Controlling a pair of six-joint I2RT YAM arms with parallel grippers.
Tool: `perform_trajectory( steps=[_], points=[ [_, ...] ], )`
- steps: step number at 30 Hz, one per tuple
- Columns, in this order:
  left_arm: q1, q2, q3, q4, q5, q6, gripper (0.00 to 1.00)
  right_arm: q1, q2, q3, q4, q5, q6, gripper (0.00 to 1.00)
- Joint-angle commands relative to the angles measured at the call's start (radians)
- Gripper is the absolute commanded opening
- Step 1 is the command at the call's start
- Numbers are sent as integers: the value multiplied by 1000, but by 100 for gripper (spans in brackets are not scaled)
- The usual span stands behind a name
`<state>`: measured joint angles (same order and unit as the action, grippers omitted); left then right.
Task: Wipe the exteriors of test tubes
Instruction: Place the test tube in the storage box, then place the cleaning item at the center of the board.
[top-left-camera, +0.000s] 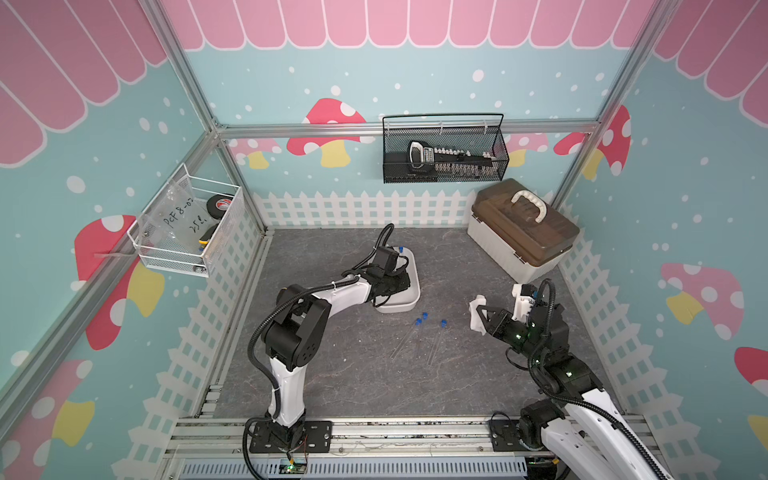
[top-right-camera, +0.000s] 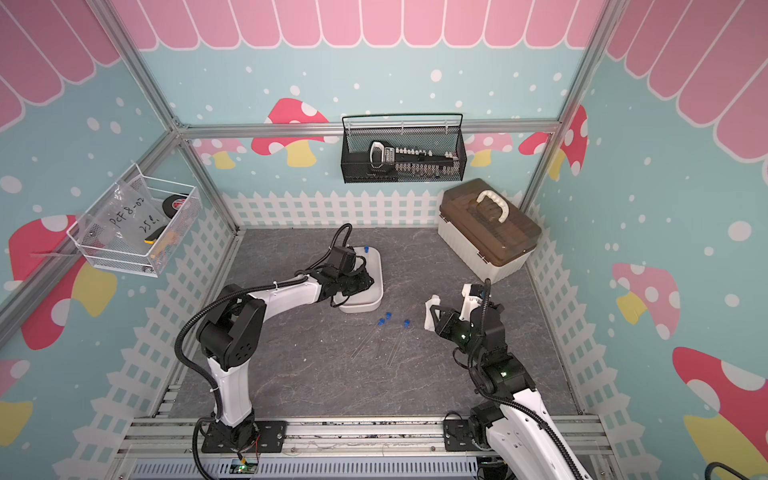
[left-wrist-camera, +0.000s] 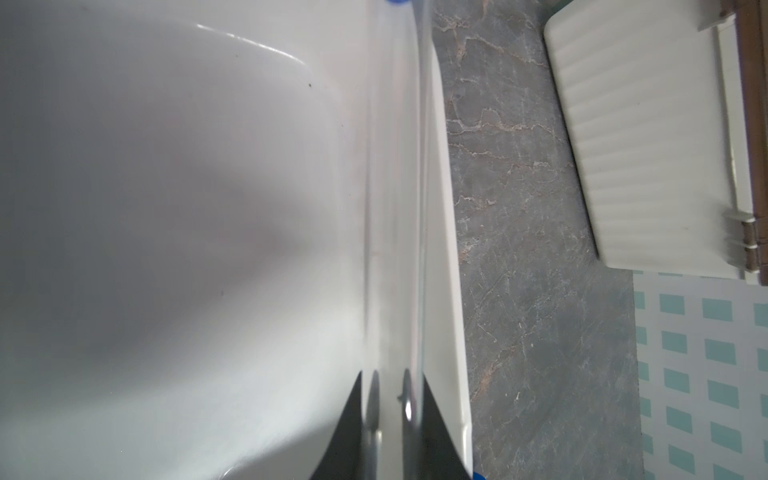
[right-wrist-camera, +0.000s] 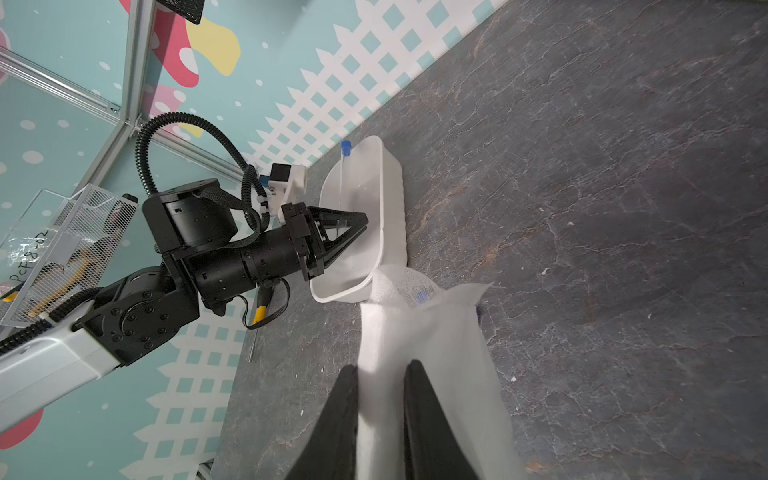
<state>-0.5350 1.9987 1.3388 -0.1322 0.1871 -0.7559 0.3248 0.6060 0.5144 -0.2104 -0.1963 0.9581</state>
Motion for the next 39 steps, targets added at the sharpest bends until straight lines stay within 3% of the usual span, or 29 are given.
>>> perform_trajectory(
  steps=[1, 26, 39],
  points=[
    [10, 38, 43, -35, -37, -19, 16, -6, -12, -7, -7, -2, 0, 20],
    [9, 135, 149, -164, -82, 55, 20, -6, -87, -47, -9, 5, 22, 20],
    [-5, 73, 160, -228, -152, 107, 37, -6, -93, -48, -8, 0, 22, 20]
  ],
)
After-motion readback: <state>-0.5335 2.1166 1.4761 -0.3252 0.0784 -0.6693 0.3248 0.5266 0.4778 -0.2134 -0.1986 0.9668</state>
